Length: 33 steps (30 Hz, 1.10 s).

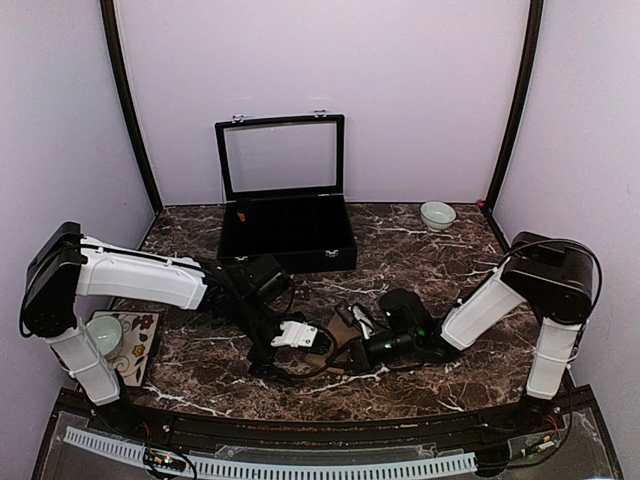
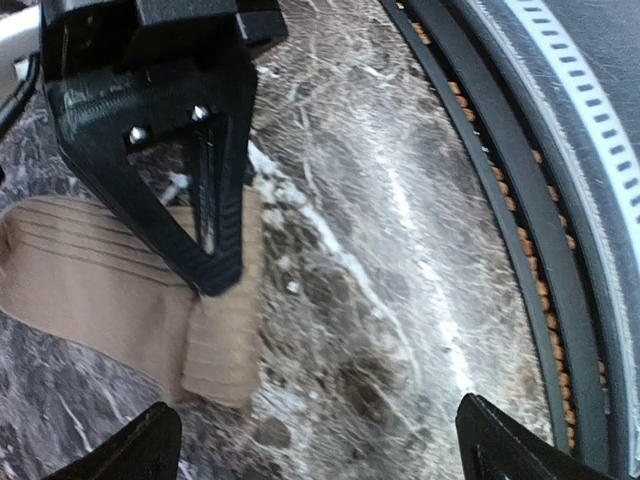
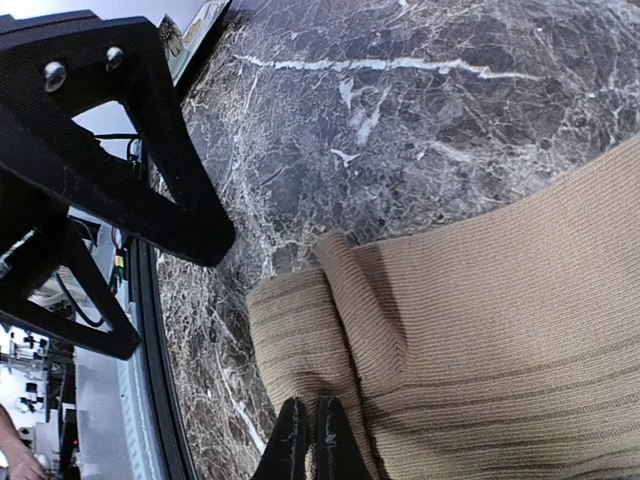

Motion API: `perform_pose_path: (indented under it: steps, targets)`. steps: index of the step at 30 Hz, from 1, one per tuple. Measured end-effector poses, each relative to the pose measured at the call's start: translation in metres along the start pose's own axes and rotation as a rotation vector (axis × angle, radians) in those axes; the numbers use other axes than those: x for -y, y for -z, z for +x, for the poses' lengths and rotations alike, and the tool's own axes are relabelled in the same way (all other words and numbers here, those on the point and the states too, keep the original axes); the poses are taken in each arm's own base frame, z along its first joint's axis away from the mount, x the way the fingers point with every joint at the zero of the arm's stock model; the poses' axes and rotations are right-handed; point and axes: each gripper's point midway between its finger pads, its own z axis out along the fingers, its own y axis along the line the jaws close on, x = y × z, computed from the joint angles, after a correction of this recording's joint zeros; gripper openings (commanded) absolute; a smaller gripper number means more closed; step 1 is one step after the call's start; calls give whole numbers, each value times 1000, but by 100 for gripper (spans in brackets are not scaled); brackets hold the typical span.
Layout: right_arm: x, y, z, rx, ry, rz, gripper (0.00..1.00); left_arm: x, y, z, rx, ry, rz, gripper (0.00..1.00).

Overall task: Roll the socks
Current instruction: Roll the sock at the center of the board.

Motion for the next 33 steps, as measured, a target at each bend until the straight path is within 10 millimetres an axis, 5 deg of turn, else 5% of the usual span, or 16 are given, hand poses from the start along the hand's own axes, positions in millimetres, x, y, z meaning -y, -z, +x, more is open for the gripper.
perform_pose_path:
  steps: [10,18,23,27,33]
  targets:
    - [4,2,-1,3,-108,-41,0,-32,-30,-5,-42,-59,-63,93]
    - [5,4,0,7,-127,-52,0,-27,-41,-2,-68,-71,-45,51]
    - [5,3,0,5,-131,-60,0,-30,-49,-2,-79,-84,-46,40]
    - [5,4,-1,8,-134,-63,0,-35,-53,-4,-84,-89,-54,14]
    - [7,13,1,40,-116,-48,23,-42,-57,-10,-88,-83,-36,0]
